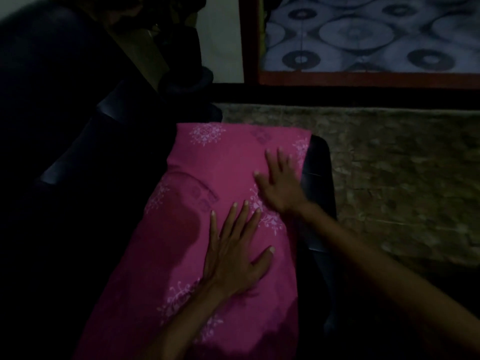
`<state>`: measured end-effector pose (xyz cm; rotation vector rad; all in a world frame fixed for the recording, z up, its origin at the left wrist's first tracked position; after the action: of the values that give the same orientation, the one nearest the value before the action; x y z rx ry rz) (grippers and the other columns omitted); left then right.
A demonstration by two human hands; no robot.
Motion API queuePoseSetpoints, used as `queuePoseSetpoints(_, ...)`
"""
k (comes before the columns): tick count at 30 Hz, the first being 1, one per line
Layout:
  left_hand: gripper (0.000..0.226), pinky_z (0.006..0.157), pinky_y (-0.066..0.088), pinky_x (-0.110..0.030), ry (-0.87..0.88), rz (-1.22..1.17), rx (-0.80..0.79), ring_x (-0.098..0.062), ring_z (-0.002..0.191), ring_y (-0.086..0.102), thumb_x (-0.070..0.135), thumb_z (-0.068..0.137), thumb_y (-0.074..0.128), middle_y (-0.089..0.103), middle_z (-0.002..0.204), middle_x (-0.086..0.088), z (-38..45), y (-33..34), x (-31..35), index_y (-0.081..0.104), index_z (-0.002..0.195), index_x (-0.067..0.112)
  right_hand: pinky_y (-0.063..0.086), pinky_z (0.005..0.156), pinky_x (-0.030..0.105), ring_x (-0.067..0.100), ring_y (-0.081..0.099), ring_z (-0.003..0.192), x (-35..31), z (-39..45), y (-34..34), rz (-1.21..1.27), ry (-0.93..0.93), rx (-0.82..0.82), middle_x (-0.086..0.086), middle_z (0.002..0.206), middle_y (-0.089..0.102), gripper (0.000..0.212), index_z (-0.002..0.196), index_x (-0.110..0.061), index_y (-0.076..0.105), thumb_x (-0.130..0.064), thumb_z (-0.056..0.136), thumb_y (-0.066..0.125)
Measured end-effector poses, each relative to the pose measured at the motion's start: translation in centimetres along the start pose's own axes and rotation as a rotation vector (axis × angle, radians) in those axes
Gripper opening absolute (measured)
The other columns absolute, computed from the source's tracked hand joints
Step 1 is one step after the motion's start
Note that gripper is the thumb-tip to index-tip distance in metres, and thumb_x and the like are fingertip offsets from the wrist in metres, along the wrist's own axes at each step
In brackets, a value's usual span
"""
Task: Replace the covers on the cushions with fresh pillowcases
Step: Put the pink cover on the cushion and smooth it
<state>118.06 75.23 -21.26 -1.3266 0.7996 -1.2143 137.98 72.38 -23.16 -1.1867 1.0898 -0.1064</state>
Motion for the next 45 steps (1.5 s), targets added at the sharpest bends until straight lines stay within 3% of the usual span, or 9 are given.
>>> queuePoseSetpoints(5,0.082,0.120,0.007,-0.061,-0.038,-0.028,0.037,-0.019,0.154,0.013,0.066,0.089,0.041,0.021,0.165,0.000,-0.8,-1.6,0.1,0.032,0.156,0.019,0.000,0.122,0.061,0.035,-0.008,0.155,-1.2,-6.1,0.7,0.038,0.162,0.045,-0.002,0.170,-0.010,0.068,0.161,-0.037,0.003,-0.060,0.104,0.030)
queuePoseSetpoints(9,0.089,0.120,0.007,-0.061,-0.183,-0.031,0.042,-0.021,0.153,0.016,0.067,0.084,0.042,0.022,0.165,-0.002,-5.2,-2.5,0.4,0.027,0.158,0.021,-0.001,0.123,0.059,0.025,-0.009,0.156,-4.6,-10.5,2.8,-0.071,-0.026,-0.045,-0.009,0.169,-0.007,0.064,0.161,-0.042,0.007,-0.061,0.103,0.027)
queuePoseSetpoints(12,0.084,0.120,0.011,-0.061,-0.136,0.047,0.011,-0.021,0.154,0.013,0.067,0.090,0.040,0.021,0.165,-0.003,-9.4,-2.0,0.5,0.033,0.156,0.015,0.000,0.123,0.060,0.021,-0.008,0.156,-3.7,-9.8,3.1,-0.075,0.026,-0.160,-0.014,0.169,-0.005,0.065,0.159,-0.046,0.008,-0.066,0.101,0.028)
queuePoseSetpoints(19,0.099,0.120,0.008,-0.062,-0.202,-0.032,0.050,-0.025,0.155,0.007,0.078,0.082,0.043,0.011,0.167,-0.005,-15.3,-2.5,3.2,0.022,0.159,0.019,-0.002,0.120,0.062,0.035,-0.011,0.154,-6.4,-16.5,3.1,-0.026,0.139,-0.050,-0.004,0.170,-0.009,0.071,0.161,-0.040,0.007,-0.069,0.100,0.028)
queuePoseSetpoints(24,0.127,0.115,0.018,-0.068,-0.078,0.068,-0.029,-0.028,0.154,0.011,0.084,0.061,0.059,0.010,0.167,-0.009,-17.6,-0.8,3.0,0.021,0.159,0.013,0.001,0.120,0.067,0.034,-0.016,0.154,-5.1,-18.7,4.7,-0.097,0.100,-0.173,-0.013,0.167,-0.020,0.076,0.157,-0.050,-0.003,-0.078,0.094,0.027)
queuePoseSetpoints(31,0.126,0.118,0.011,-0.065,-0.131,0.032,-0.053,-0.029,0.154,0.007,0.092,0.065,0.047,0.010,0.167,-0.011,-19.2,-1.6,4.7,0.020,0.159,0.013,0.002,0.122,0.064,0.038,-0.018,0.152,-6.1,-19.7,4.7,0.003,0.093,-0.168,-0.005,0.167,-0.020,0.085,0.159,-0.045,-0.003,-0.083,0.087,0.023)
queuePoseSetpoints(38,0.147,0.115,0.016,-0.065,0.005,0.164,-0.138,-0.036,0.150,0.021,0.062,0.031,0.084,0.019,0.163,-0.018,-21.3,0.8,7.0,0.026,0.155,0.008,0.004,0.125,0.055,0.044,-0.013,0.152,-5.8,-21.2,4.4,0.028,0.074,-0.252,-0.006,0.167,-0.020,0.082,0.159,-0.045,-0.001,-0.072,0.095,0.041)
queuePoseSetpoints(41,0.133,0.115,0.015,-0.062,0.079,0.151,-0.067,-0.035,0.152,0.016,0.058,0.045,0.080,0.017,0.164,-0.018,-22.0,-0.2,7.3,0.025,0.156,0.009,0.009,0.125,0.053,0.045,-0.003,0.153,-5.9,-20.9,4.1,-0.010,0.075,-0.254,-0.004,0.168,-0.014,0.081,0.160,-0.042,0.002,-0.071,0.096,0.041)
queuePoseSetpoints(45,0.078,0.118,0.009,-0.061,0.139,0.014,-0.008,-0.031,0.153,0.011,0.042,0.070,0.066,0.025,0.163,-0.012,-22.1,-1.3,8.9,0.048,0.142,0.019,0.013,0.126,0.045,0.034,0.008,0.155,-6.1,-22.1,3.7,0.103,0.087,-0.201,0.000,0.170,-0.005,0.080,0.162,-0.036,0.010,-0.065,0.096,0.047)
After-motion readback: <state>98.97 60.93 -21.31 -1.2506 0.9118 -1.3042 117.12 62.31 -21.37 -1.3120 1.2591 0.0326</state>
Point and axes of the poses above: each hand's wrist, its own z-axis towards the middle knuckle, its own y-axis out of the palm, x = y × z, the point moved 6 cm from there along z, towards the middle knuckle
